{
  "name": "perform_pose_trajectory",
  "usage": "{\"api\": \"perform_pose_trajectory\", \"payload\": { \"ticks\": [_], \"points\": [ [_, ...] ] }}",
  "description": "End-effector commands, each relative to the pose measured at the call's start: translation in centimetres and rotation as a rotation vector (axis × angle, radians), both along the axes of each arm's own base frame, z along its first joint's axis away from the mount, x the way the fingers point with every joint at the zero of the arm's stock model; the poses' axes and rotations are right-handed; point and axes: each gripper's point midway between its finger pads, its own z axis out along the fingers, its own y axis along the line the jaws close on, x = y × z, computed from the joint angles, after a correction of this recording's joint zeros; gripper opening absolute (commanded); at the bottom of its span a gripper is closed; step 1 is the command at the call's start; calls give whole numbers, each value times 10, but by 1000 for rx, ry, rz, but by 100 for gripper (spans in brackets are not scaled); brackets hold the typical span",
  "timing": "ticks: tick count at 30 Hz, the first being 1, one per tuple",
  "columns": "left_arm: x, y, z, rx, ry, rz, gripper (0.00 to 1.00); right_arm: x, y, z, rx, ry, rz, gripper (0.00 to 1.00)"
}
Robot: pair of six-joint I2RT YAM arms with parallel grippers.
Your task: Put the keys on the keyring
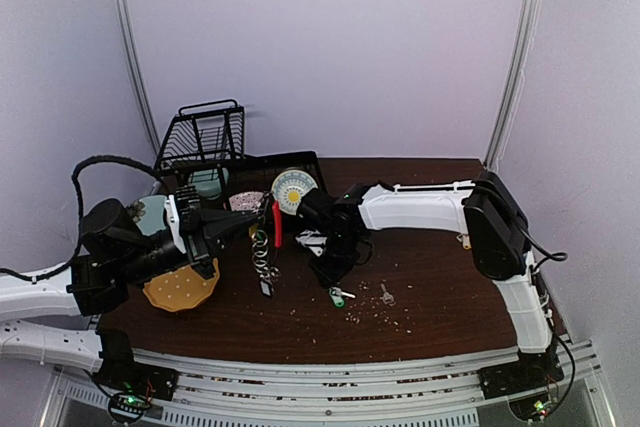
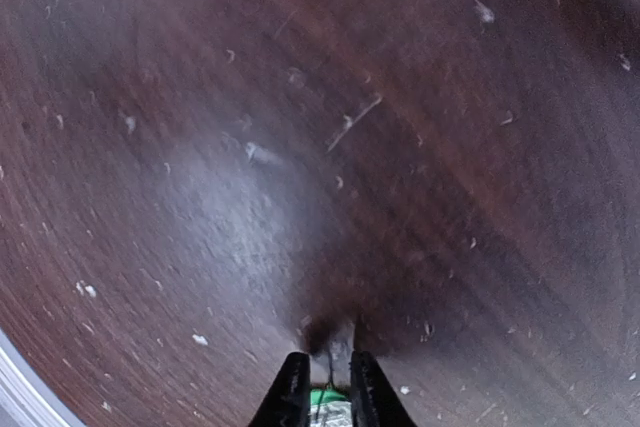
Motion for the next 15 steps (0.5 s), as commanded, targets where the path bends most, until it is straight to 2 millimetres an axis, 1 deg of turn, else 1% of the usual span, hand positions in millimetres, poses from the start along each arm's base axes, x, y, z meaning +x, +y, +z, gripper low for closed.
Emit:
{"api": "perform_pose_trajectory", "payload": {
  "ticks": [1,2,4,5,7,8,9,10,12,14,15],
  "points": [
    [-5,4,24,-60,-47,-3,0,12,10,6,17,-38,17,26],
    [-5,4,23,-58,-47,-3,0,13,12,11,34,-43,20,30],
    [-5,4,23,-57,-47,-6,0,15,15,29,91,-65,13,36],
    [-5,4,23,-58,-47,-6,0,16,13,35,116,-76,5,39],
    [-5,4,23,-55,-49,-6,0,17,6,42,141,-106,-11,45],
    [-5,4,23,-56,-50,-5,0,16,0,43,143,-120,-18,46],
    [-5,4,23,-56,-50,-5,0,11,-8,37,130,-120,-24,46],
    [-5,4,23,-56,-50,-3,0,6,-11,40,141,-131,-21,45],
    [-5,5,23,-55,-53,-1,0,-4,-9,47,189,-174,12,38],
    [-4,4,22,-53,-53,1,0,-16,-10,54,216,-231,76,36],
    [-4,4,22,-52,-53,0,0,-18,-11,58,228,-268,102,37]
  ]
}}
